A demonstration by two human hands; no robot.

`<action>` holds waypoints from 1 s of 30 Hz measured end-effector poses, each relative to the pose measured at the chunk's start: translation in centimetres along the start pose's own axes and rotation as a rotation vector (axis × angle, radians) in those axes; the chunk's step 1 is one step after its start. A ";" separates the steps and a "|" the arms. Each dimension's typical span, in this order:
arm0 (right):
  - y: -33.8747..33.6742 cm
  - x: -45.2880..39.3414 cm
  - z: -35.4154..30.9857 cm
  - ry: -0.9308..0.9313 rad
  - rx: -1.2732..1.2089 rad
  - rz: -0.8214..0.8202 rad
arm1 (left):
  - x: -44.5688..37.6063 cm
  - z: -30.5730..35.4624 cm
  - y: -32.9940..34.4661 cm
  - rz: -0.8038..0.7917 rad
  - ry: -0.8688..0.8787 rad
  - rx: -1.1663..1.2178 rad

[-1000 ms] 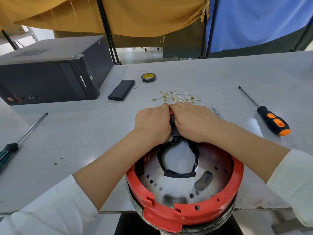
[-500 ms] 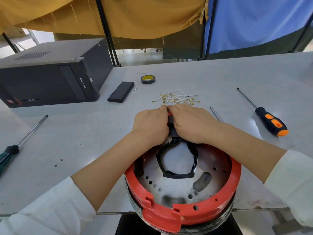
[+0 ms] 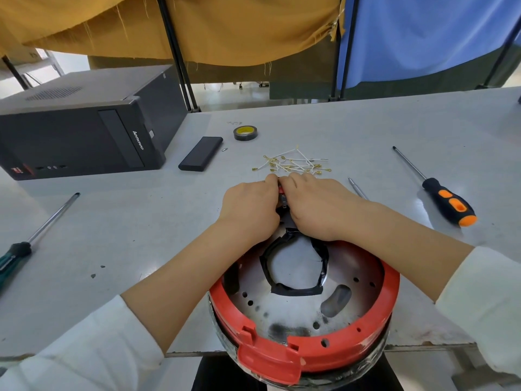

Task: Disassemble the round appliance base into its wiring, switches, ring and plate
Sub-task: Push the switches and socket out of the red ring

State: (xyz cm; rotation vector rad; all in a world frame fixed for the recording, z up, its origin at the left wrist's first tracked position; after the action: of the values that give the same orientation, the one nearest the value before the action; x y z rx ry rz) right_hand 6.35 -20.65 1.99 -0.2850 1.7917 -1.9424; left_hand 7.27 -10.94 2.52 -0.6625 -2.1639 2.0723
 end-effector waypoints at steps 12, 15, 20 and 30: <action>0.1 0.1 -0.3 0.030 0.053 0.039 | 0.0 0.7 0.1 0.011 -0.010 -0.107; 0.0 -0.2 -0.4 0.043 0.057 0.062 | -0.2 0.9 0.1 0.022 -0.016 -0.168; 0.2 -0.3 -0.2 0.061 -0.008 0.086 | -0.2 0.9 0.3 0.021 -0.015 -0.119; -0.5 -1.1 2.3 0.406 -0.733 -0.008 | 0.1 0.0 0.2 0.019 -0.052 0.112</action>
State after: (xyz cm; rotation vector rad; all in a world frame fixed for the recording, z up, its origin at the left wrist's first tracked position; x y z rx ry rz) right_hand 8.24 -22.12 2.93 -0.1312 2.7325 -1.3299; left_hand 7.28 -10.89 2.27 -0.6261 -2.0564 2.2252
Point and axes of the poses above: each hand's wrist, its own x-axis away from the middle knuckle, its own y-axis out of the palm, z = x × y, the point moved 5 cm from there along -x, towards the middle knuckle, and after that the axes turned 2 degrees about -x, right-handed, at the moved point
